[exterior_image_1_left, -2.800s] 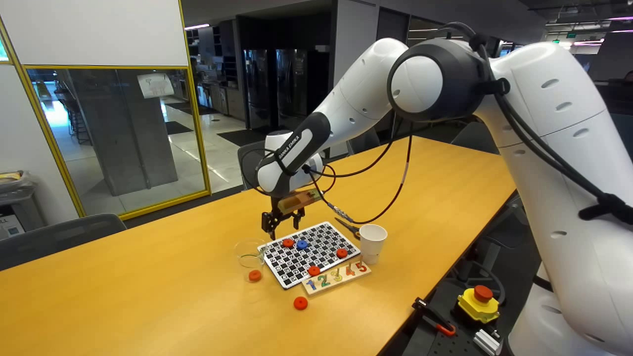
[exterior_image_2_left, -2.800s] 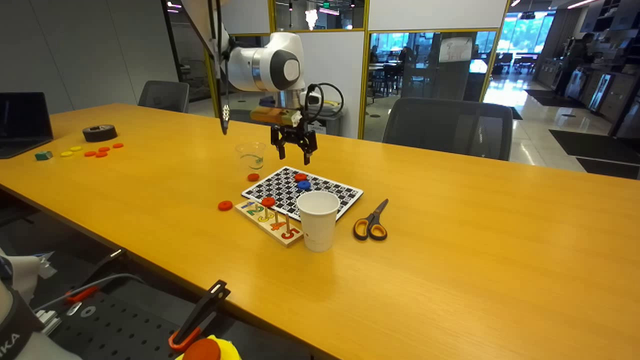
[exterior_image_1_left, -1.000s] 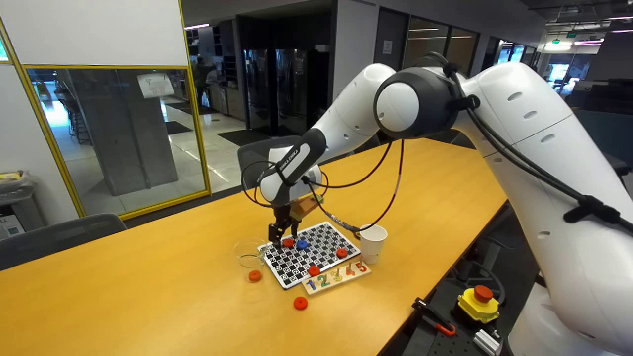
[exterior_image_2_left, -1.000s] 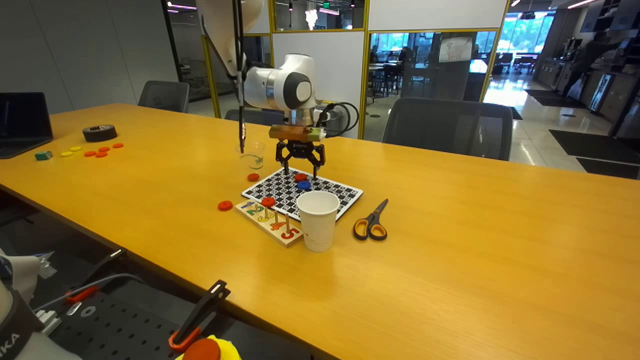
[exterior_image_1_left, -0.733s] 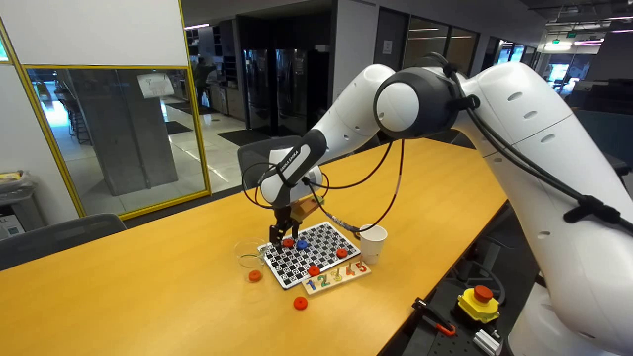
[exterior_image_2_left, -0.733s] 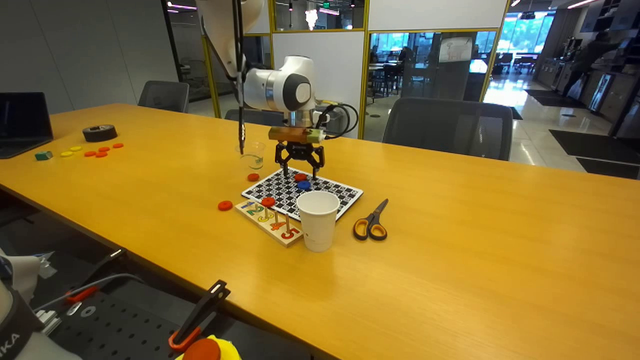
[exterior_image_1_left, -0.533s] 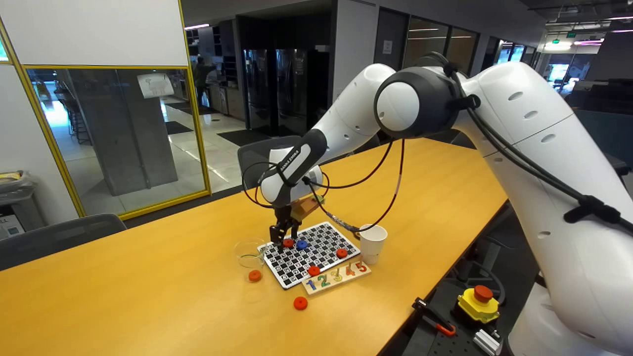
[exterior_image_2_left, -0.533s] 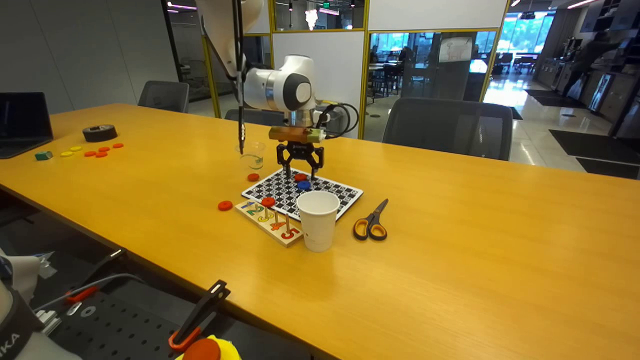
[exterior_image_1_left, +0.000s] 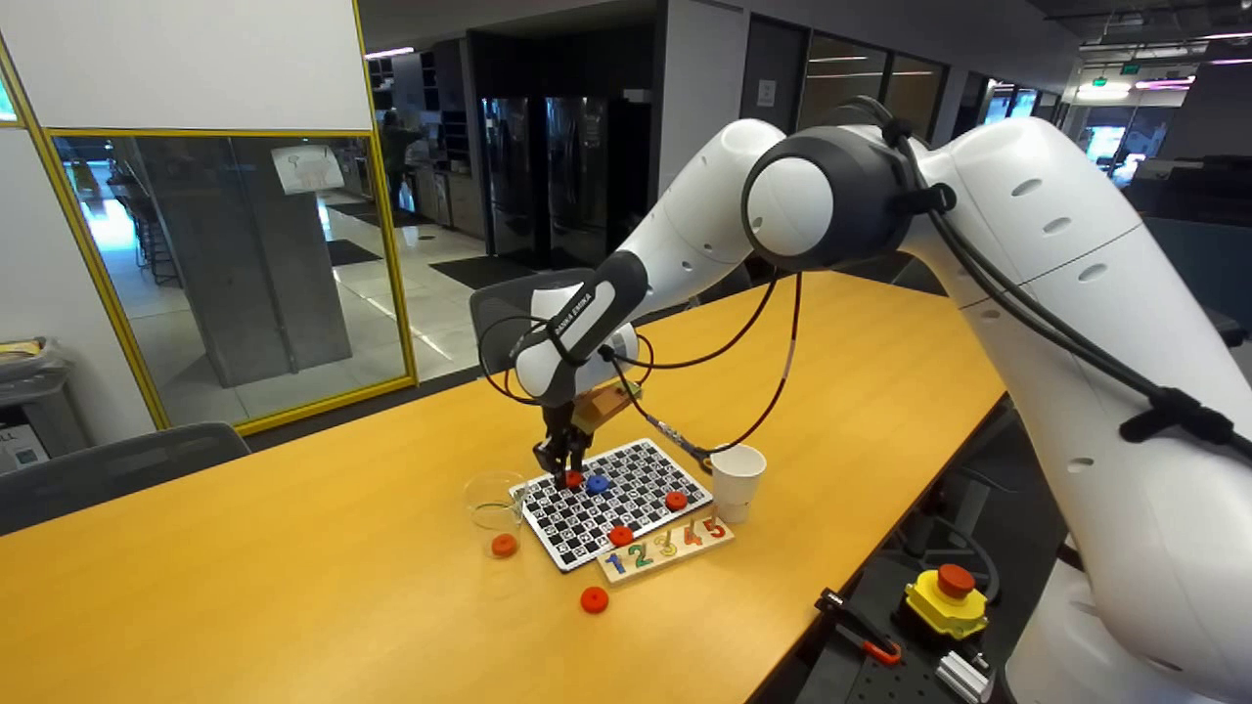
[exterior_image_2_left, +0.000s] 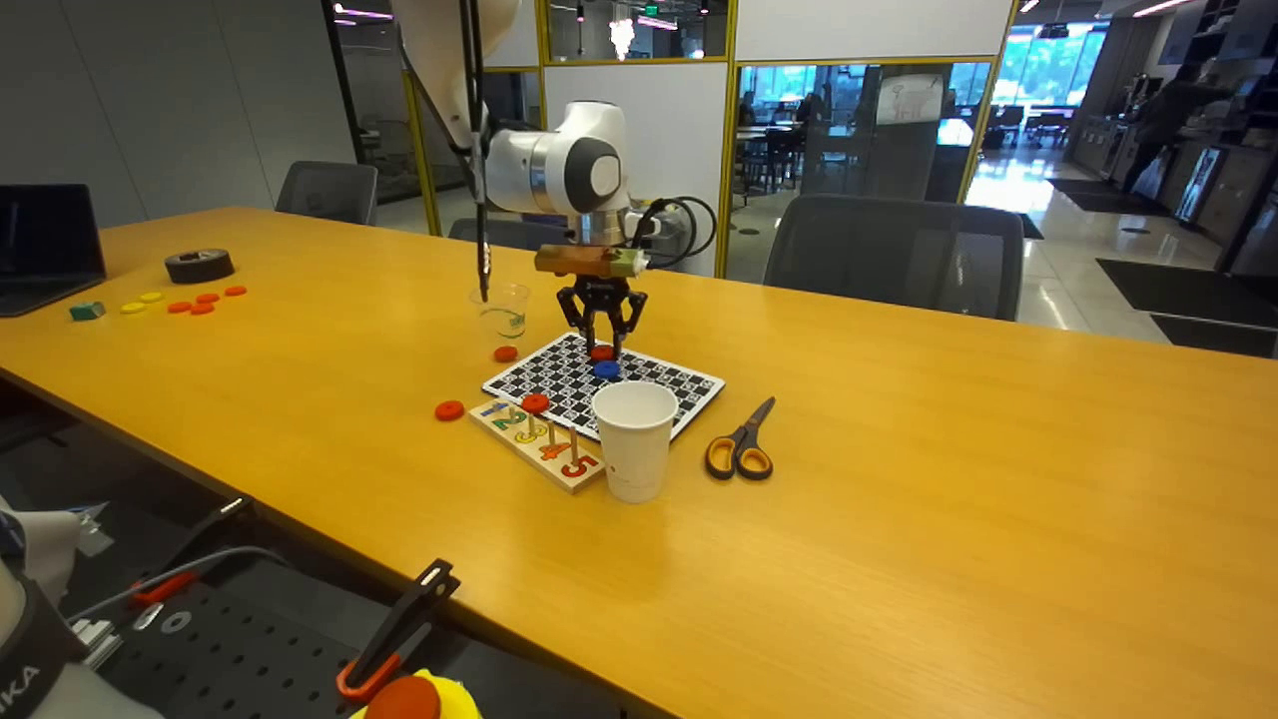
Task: Pick up the orange and blue objects from the table and put them in the two cups
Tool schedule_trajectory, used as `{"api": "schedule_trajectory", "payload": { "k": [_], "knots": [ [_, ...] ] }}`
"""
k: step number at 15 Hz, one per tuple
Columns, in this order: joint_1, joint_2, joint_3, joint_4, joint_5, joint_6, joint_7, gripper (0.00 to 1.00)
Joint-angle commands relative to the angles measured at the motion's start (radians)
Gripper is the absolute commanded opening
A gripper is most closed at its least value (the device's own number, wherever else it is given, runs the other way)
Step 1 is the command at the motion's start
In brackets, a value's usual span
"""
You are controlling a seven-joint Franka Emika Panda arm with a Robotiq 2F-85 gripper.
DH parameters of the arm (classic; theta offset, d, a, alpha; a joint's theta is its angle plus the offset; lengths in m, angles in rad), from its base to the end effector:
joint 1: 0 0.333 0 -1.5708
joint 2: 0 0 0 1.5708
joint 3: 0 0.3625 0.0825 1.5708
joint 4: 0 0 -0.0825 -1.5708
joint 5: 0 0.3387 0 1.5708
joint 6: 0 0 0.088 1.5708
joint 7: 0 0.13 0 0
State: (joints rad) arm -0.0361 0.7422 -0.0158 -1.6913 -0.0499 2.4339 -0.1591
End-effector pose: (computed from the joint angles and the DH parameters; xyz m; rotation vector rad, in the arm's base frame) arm 0.6760 -0.0345 0.2109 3.0900 0.2311 -0.0065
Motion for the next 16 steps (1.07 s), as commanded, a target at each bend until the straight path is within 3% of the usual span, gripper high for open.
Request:
{"api": "schedule_trajectory", "payload": {
  "k": [1, 5, 9, 12, 16],
  "knots": [
    [0.085, -0.090, -0.059, -0.085, -0.068, 0.084, 0.158, 0.20],
    [0.193, -0.181, -0.121, -0.152, -0.154, 0.166, 0.337, 0.20],
    [0.287, -0.253, -0.152, -0.204, -0.244, 0.177, 0.485, 0.20],
    [0.311, -0.295, -0.126, -0.238, -0.270, 0.145, 0.508, 0.20],
    [0.283, -0.327, -0.049, -0.267, -0.216, 0.108, 0.437, 0.20]
  ]
}}
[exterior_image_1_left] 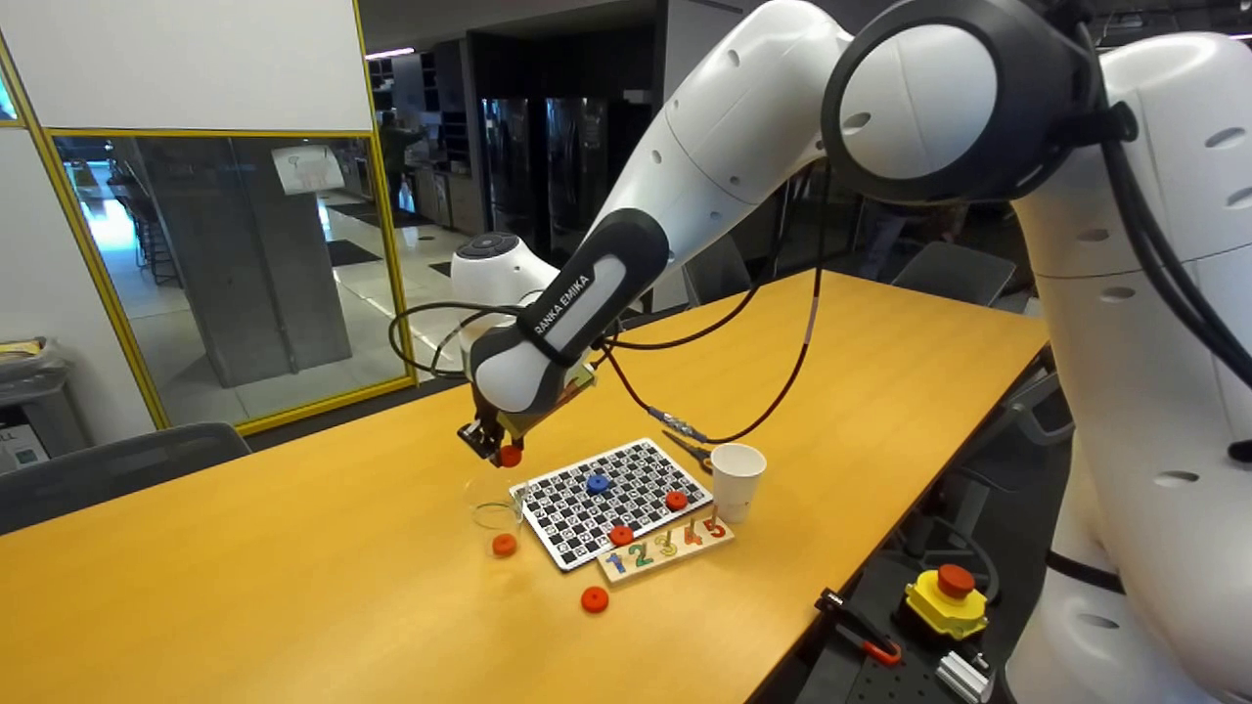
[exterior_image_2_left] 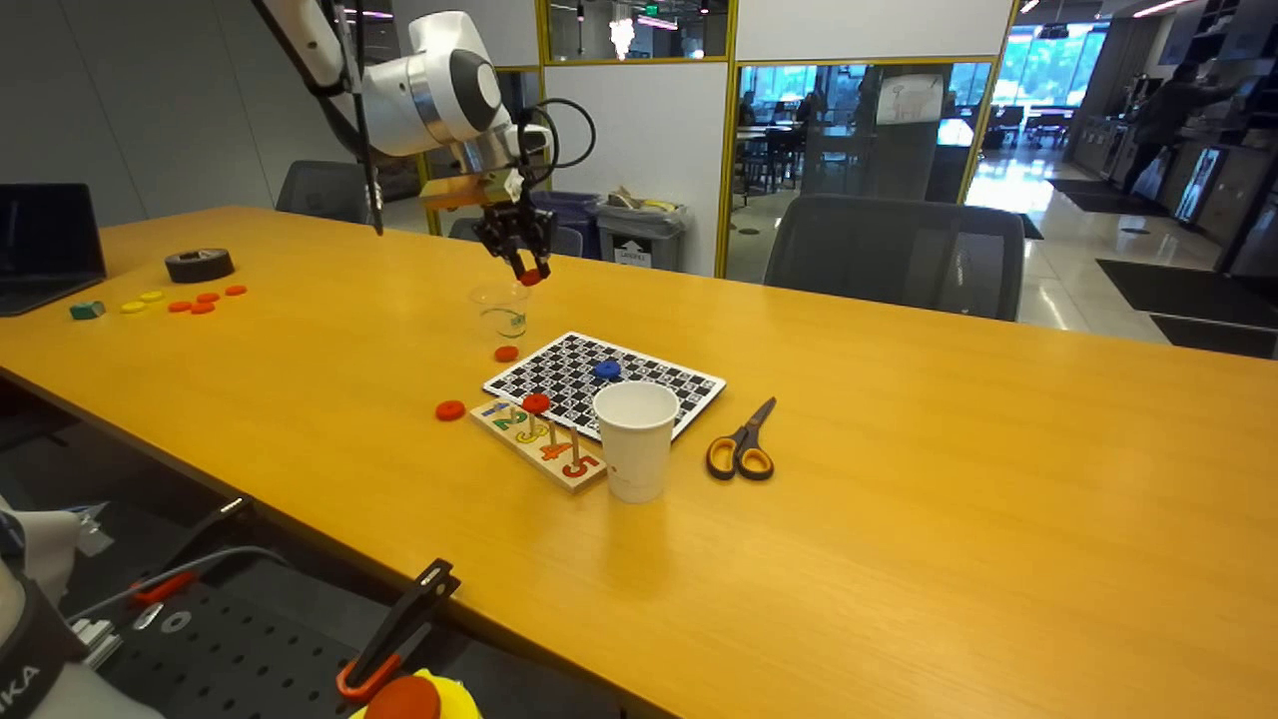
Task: Pick up the orange and blue objects from the table and put them in the two cups
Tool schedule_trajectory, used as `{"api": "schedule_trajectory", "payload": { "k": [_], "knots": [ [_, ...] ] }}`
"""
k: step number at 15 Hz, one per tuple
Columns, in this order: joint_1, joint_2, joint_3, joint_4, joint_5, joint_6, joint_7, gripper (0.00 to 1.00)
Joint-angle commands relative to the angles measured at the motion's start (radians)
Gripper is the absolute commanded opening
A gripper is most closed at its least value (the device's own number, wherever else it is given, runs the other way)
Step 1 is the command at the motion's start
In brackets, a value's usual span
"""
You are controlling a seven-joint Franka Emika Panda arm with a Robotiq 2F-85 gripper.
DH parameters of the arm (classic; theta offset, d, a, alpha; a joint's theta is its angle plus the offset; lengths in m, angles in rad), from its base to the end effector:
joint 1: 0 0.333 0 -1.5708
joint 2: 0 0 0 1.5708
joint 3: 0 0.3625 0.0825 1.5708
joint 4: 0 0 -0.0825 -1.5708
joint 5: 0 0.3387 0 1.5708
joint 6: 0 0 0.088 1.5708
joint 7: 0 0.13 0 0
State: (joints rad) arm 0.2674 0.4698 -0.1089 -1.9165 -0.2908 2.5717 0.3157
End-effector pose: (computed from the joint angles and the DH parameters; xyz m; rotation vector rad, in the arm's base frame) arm 0.6310 0.1089 0.3187 2.9417 0.1329 0.3410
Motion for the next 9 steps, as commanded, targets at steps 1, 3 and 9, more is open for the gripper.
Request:
{"api": "schedule_trajectory", "payload": {
  "k": [1, 3, 9],
  "knots": [
    [-0.029, -0.055, 0.059, -0.046, 0.037, -0.036, -0.049, 0.20],
    [-0.044, -0.043, 0.084, -0.036, 0.062, -0.053, -0.064, 0.20],
    [-0.094, -0.021, 0.134, -0.014, 0.155, -0.114, -0.147, 0.21]
  ]
}}
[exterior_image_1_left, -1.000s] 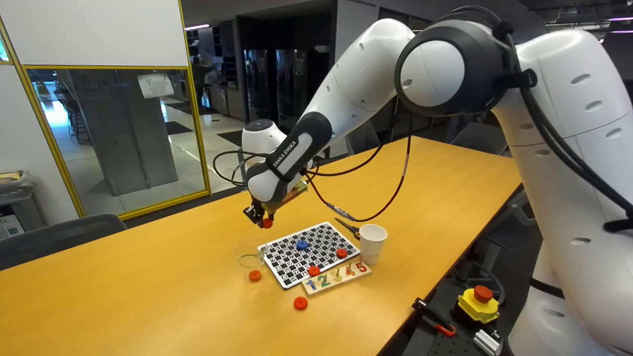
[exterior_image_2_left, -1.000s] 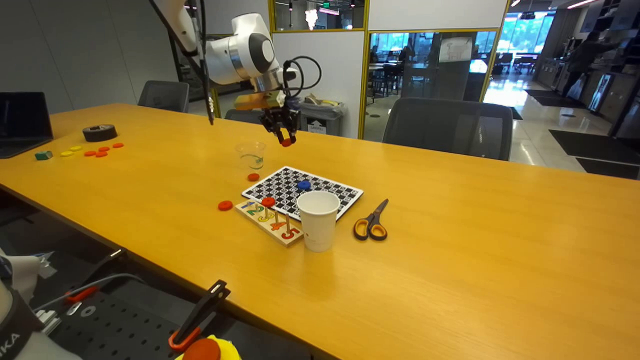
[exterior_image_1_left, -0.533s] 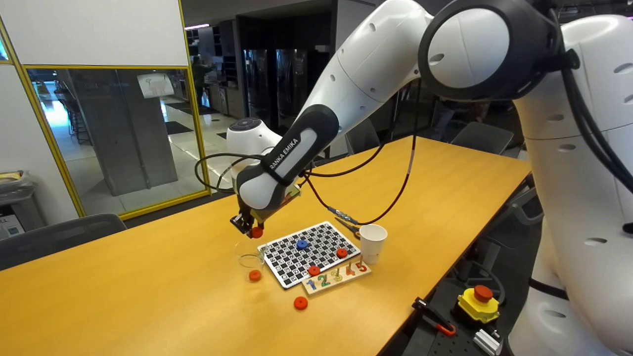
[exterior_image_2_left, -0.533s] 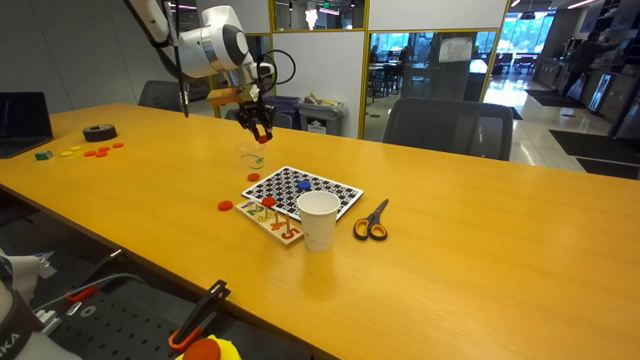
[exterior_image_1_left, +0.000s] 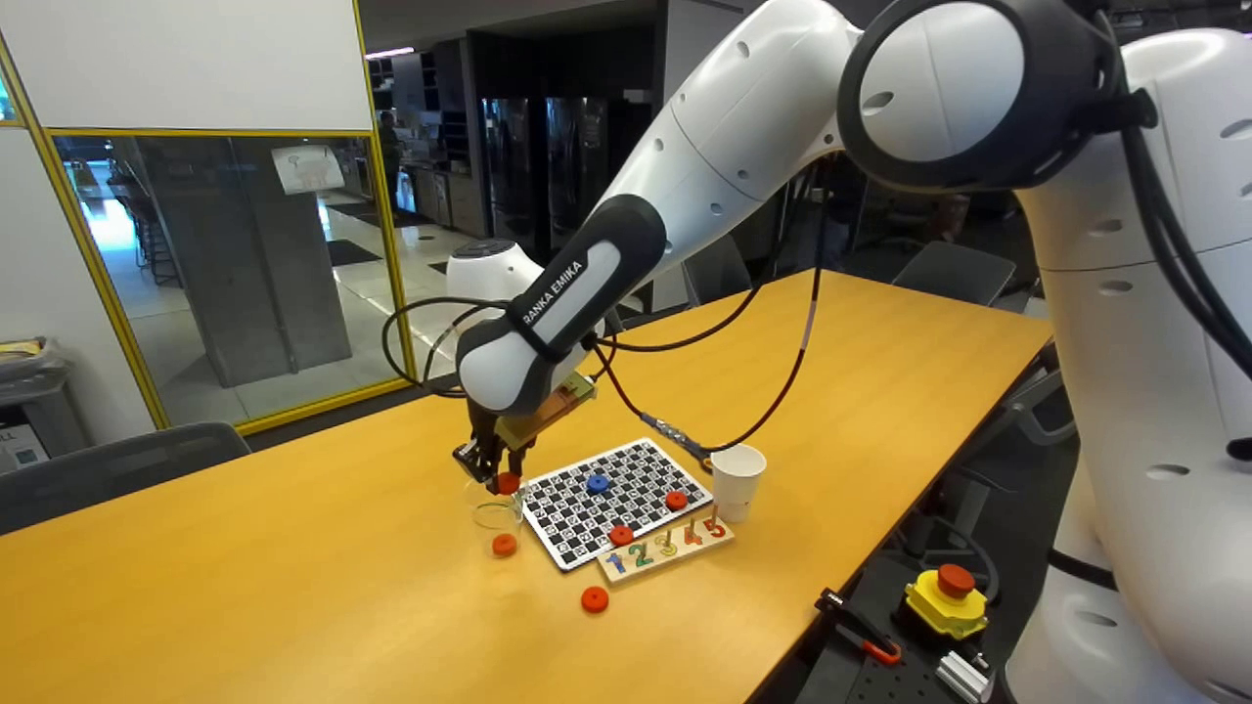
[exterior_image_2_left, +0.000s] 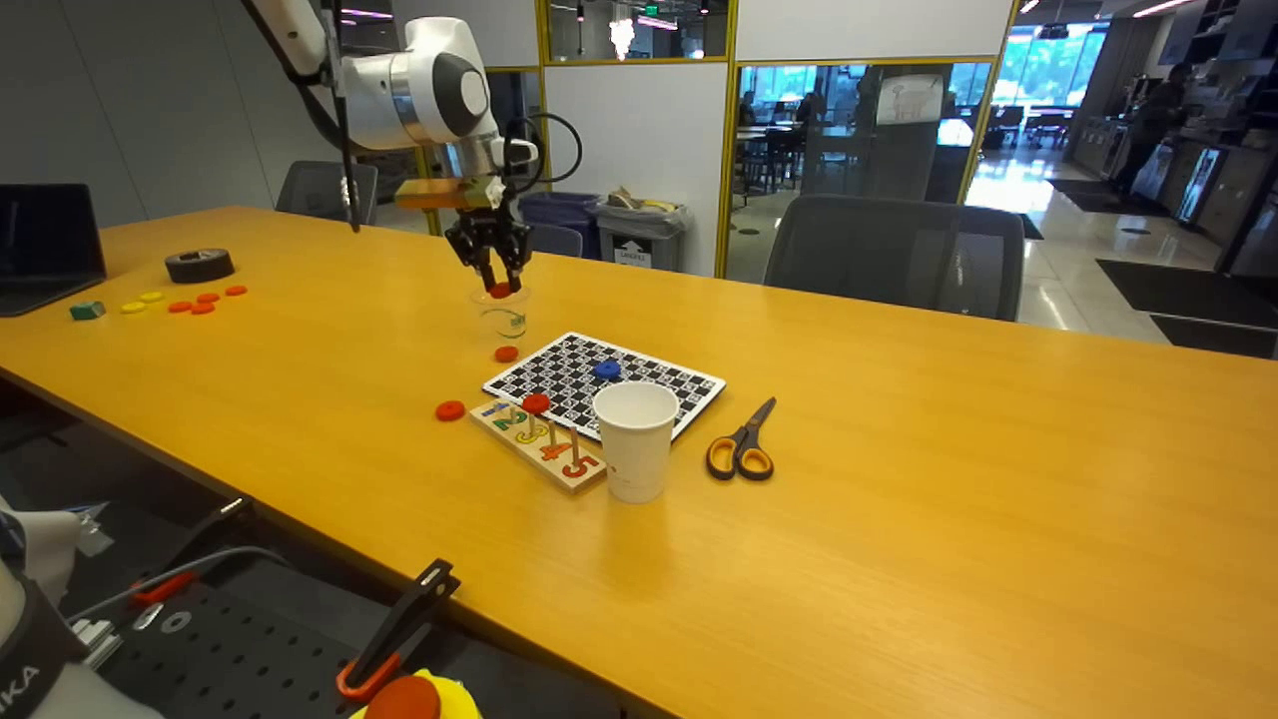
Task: Pick up the orange and blue objects from the table and put them in the two cups
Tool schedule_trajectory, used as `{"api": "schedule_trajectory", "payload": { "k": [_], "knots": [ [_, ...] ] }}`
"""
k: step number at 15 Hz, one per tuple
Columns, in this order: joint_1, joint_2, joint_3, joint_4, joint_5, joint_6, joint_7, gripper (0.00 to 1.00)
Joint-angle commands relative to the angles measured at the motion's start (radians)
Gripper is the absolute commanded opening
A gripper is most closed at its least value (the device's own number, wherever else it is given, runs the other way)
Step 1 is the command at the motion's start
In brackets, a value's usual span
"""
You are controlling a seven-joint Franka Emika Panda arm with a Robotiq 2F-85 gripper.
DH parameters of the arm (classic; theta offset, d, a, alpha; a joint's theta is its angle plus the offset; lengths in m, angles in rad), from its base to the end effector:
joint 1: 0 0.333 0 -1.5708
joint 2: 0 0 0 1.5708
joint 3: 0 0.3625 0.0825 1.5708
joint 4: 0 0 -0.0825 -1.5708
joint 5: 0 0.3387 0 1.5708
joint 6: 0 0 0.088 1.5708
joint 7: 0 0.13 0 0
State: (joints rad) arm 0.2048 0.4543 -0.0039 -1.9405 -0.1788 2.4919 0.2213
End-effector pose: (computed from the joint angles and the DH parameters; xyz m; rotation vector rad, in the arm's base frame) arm 0.6118 0.1233 0.3092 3.0373 0.1784 0.1813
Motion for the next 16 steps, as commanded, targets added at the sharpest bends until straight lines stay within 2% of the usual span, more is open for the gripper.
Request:
{"api": "schedule_trajectory", "payload": {
  "k": [1, 2, 4, 7, 9, 11, 16],
  "knots": [
    [-0.036, -0.004, 0.030, 0.013, 0.048, -0.041, -0.059, 0.25],
    [-0.042, 0.000, 0.032, 0.017, 0.054, -0.048, -0.067, 0.67],
    [-0.051, 0.003, 0.035, 0.021, 0.068, -0.055, -0.077, 0.72],
    [-0.063, 0.004, 0.037, 0.022, 0.084, -0.052, -0.088, 0.97],
    [-0.064, -0.004, 0.022, 0.017, 0.079, -0.036, -0.064, 1.00],
    [-0.044, -0.010, -0.031, 0.008, 0.034, 0.006, 0.042, 1.00],
    [-0.053, -0.004, -0.125, -0.006, 0.019, 0.056, 0.196, 1.00]
  ]
}}
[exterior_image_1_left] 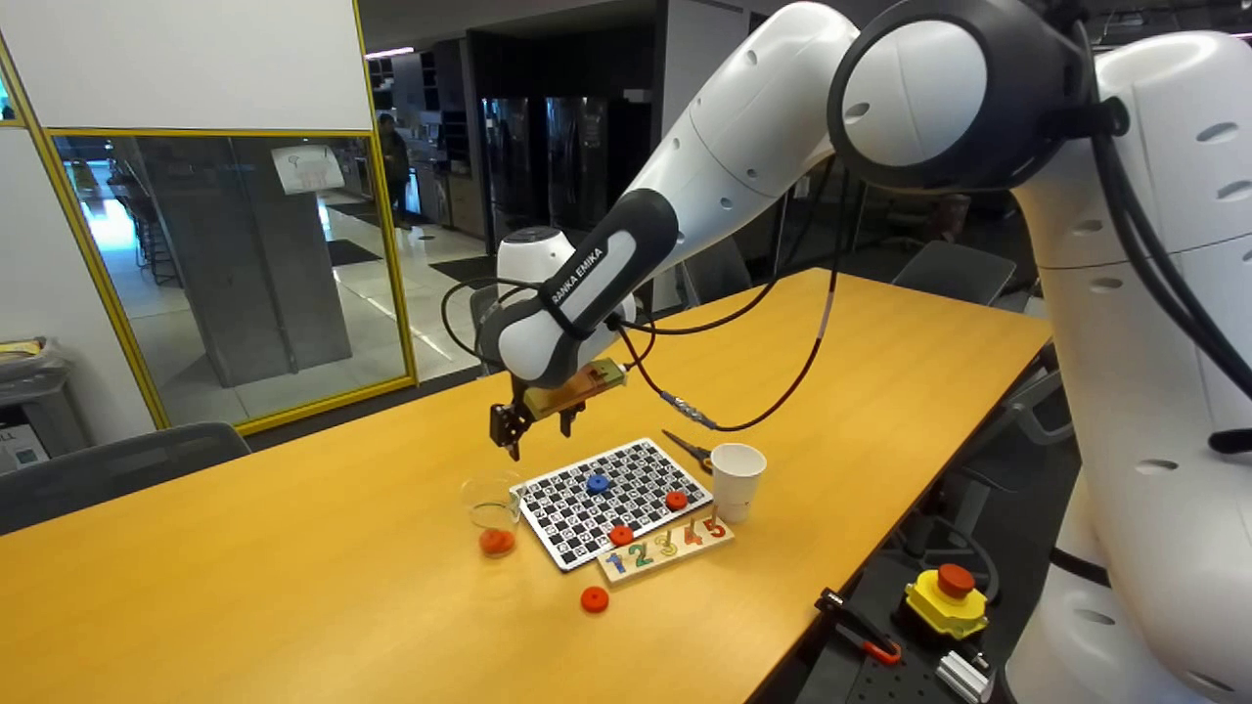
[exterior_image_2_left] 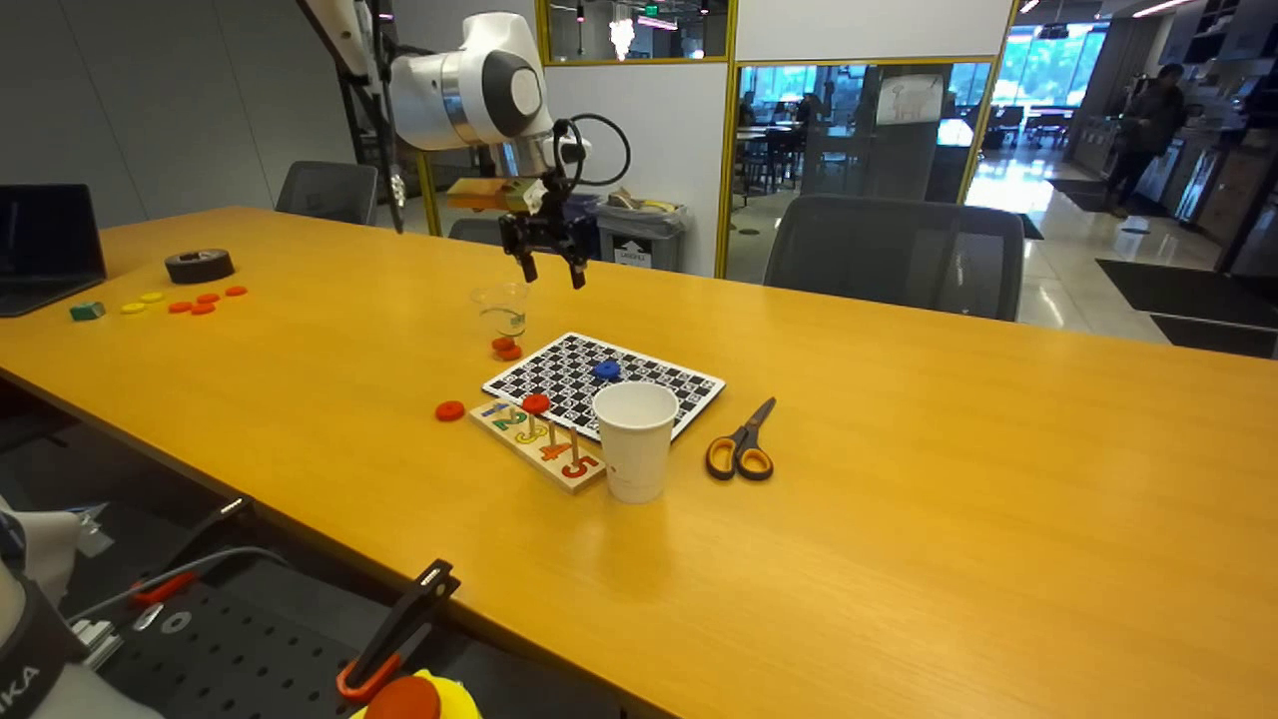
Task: Pick up the orange and blue objects from the table and put them in the two cups
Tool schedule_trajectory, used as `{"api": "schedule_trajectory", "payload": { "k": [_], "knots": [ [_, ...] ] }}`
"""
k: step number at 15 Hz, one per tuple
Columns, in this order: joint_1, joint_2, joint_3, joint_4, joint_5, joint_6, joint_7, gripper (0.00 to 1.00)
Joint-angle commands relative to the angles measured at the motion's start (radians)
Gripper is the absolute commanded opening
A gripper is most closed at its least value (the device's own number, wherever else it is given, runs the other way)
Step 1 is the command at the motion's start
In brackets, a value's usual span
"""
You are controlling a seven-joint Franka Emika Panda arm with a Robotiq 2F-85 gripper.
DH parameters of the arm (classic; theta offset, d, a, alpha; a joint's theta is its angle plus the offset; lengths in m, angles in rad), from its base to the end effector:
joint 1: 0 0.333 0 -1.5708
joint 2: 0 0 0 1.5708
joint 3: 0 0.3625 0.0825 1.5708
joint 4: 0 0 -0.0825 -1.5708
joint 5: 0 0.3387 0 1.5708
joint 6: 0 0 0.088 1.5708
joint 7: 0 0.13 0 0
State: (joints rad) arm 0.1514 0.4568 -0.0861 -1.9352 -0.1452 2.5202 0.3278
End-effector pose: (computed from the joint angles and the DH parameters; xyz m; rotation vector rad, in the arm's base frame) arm 0.6274 0.0452 0.3135 3.0240 -0.2098 0.2289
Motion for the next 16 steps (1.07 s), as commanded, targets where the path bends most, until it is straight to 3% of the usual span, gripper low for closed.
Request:
{"api": "schedule_trajectory", "payload": {
  "k": [1, 5, 16],
  "knots": [
    [-0.004, -0.001, -0.056, -0.015, -0.012, 0.031, 0.109, 1.00],
    [-0.032, 0.051, -0.074, -0.010, 0.021, 0.029, 0.147, 1.00],
    [-0.181, 0.193, 0.008, 0.026, 0.268, 0.081, 0.025, 1.00]
  ]
}}
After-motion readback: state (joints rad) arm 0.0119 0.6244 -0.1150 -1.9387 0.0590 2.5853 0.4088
